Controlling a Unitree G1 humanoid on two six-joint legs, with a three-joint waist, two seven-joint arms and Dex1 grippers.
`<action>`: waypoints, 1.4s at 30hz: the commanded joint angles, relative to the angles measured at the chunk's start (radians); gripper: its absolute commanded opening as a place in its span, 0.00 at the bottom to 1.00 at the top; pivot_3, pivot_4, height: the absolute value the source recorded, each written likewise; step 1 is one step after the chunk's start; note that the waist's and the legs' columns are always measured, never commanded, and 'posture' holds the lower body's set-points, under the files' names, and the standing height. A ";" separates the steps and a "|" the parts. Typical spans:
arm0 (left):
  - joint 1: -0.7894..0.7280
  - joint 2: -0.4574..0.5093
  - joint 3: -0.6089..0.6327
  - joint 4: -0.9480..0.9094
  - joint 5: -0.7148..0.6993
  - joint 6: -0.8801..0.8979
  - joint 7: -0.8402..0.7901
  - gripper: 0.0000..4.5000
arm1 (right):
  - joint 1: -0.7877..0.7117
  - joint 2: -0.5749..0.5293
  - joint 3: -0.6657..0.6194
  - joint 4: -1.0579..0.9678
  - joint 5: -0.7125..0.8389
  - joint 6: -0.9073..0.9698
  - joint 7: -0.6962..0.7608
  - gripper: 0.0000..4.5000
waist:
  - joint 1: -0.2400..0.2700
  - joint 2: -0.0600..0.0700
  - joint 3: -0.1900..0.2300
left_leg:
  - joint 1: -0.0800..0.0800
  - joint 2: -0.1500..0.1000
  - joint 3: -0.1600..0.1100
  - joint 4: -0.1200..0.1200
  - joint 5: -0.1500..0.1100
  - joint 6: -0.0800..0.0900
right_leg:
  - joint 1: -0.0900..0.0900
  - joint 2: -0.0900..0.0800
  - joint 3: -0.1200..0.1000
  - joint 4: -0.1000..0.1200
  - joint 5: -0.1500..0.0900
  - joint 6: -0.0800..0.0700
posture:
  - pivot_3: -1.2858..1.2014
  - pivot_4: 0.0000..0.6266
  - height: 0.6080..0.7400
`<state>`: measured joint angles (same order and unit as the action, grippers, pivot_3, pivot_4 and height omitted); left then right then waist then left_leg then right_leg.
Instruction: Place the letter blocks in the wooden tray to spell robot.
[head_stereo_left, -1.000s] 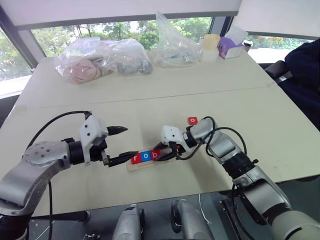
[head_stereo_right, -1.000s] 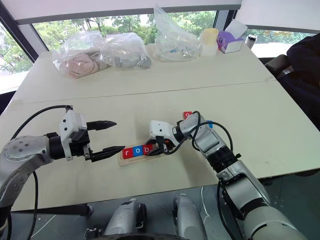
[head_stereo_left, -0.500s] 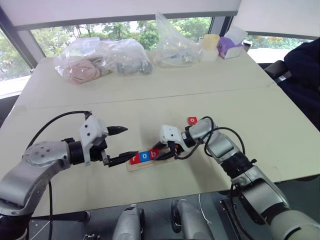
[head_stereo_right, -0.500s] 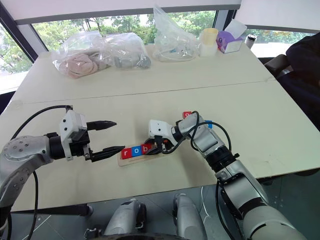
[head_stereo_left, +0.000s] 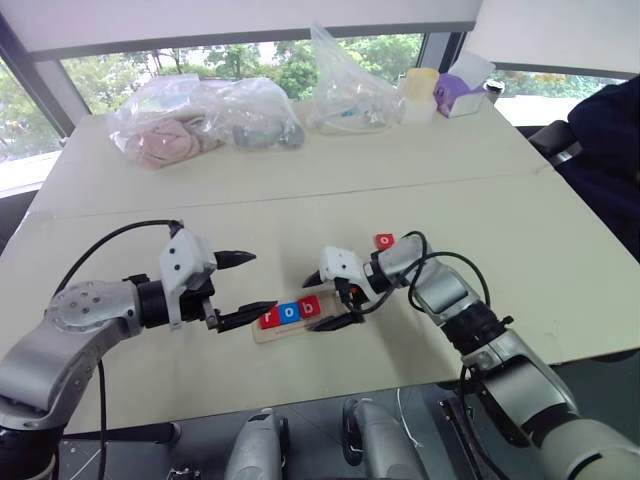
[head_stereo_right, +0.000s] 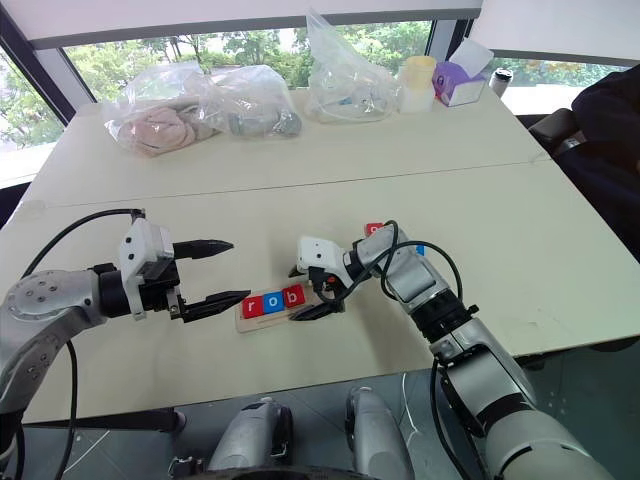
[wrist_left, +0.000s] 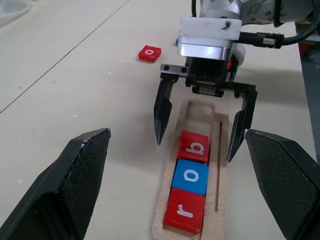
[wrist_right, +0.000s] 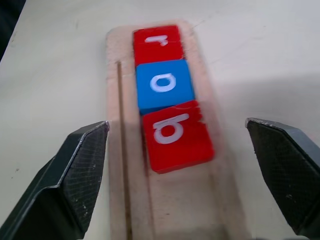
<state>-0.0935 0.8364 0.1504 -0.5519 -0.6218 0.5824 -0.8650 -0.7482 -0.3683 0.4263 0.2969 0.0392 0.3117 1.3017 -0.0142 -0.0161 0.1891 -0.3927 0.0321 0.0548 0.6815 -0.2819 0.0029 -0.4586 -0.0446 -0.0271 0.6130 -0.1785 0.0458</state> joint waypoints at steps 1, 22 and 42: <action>-0.022 -0.006 0.008 -0.012 -0.009 -0.007 0.000 1.00 | -0.040 0.014 -0.056 0.005 0.030 -0.003 -0.036 0.99 | 0.000 0.000 0.000 | 0.000 0.000 0.000 0.000 0.000 0.000 | 0.000 0.000 0.000 0.000 0.000 0.000 | 0.52 0.24 1.00; 0.071 0.088 0.078 -0.005 0.008 -0.015 -0.095 1.00 | -0.023 0.073 -0.082 0.109 -0.012 -0.149 -0.179 0.99 | -0.006 0.000 0.000 | -0.001 0.000 0.000 -0.001 0.000 0.000 | -0.001 0.000 0.000 0.000 0.000 0.000 | 0.52 0.24 1.00; 0.028 0.044 0.038 0.001 0.020 -0.036 -0.078 1.00 | -0.013 0.012 -0.426 -0.106 -0.014 0.256 -0.704 0.99 | 0.000 0.000 0.000 | -0.002 0.000 0.000 -0.001 0.000 0.000 | -0.002 -0.002 0.000 -0.001 0.001 -0.002 | 0.52 0.24 1.00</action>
<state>-0.0534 0.8820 0.1881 -0.5318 -0.6012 0.5600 -0.9444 -0.7691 -0.3556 0.0542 0.2783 0.0315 0.4652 0.6960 -0.0138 -0.0157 0.1895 -0.3952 0.0322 0.0552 0.6806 -0.2820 0.0028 -0.4609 -0.0464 -0.0269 0.6125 -0.1771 0.0433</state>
